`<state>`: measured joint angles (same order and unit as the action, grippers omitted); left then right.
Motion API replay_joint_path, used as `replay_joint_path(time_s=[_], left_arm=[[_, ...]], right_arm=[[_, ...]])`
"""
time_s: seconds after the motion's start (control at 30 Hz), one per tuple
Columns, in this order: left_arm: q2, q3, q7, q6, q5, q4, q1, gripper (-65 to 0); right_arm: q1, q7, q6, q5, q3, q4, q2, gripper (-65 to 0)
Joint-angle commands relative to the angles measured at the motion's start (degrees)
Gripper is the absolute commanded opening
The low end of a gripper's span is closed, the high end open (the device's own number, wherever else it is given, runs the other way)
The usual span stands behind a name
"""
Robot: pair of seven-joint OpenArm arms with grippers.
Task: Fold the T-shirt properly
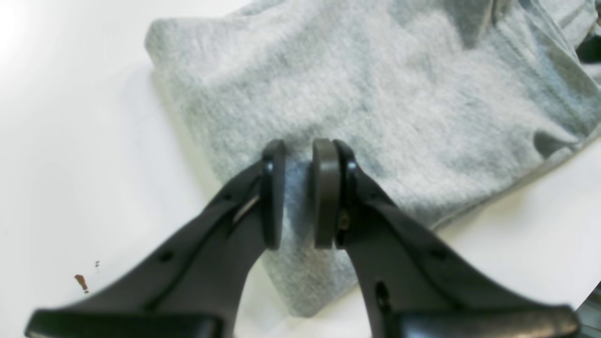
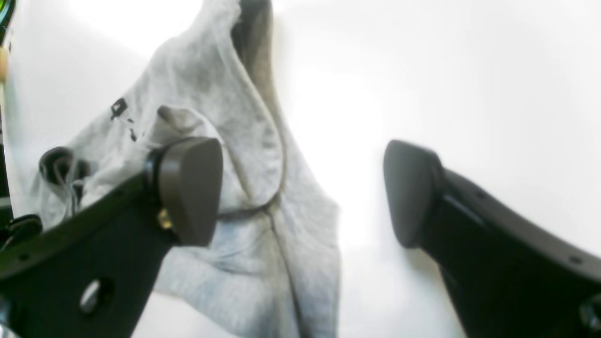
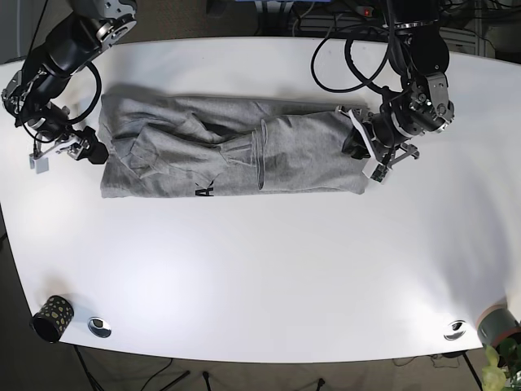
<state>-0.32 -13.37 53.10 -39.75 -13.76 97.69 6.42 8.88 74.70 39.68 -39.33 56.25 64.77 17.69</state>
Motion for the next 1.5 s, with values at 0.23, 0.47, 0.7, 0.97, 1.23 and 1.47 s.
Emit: replay_joint_path(time_s=[0.23,0.47,0.7,0.97,1.23,1.47], left_arm=[[-0.25,-0.22,-1.28,-0.25,-1.14,3.63,-0.57,-56.2],[-0.17,-3.38,-1.28,-0.25,-1.05,5.04,-0.31,-56.2],[-0.52,-4.00,-1.37,-0.25,-1.05,-1.91,-0.39,-56.2],[-0.61,-4.00,-1.54,-0.25,-0.79,-5.16,-0.48,-56.2],[0.62,-0.66,-1.54,-0.25,-0.70,-6.83,-2.50,-56.2],[3.09,5.67,-1.98,-0.25,-0.61,-12.46,-5.14,-56.2]], right_arm=[[-2.69,-0.72,0.32,-1.24,-3.99,1.38,-2.79,-14.0],[-4.97,-0.98,0.32,-0.71,-8.03,10.70,-8.33,-14.1],[-4.62,-1.77,0.32,-0.62,-9.96,11.67,-8.68,-26.3],[-4.88,-3.44,0.32,-0.62,-10.05,12.19,-8.33,-60.6],[-7.70,-3.44,0.32,-0.89,-9.96,27.31,-7.54,-61.2],[-10.51,-2.92,0.32,-1.24,-10.49,41.29,-7.80,-61.2]])
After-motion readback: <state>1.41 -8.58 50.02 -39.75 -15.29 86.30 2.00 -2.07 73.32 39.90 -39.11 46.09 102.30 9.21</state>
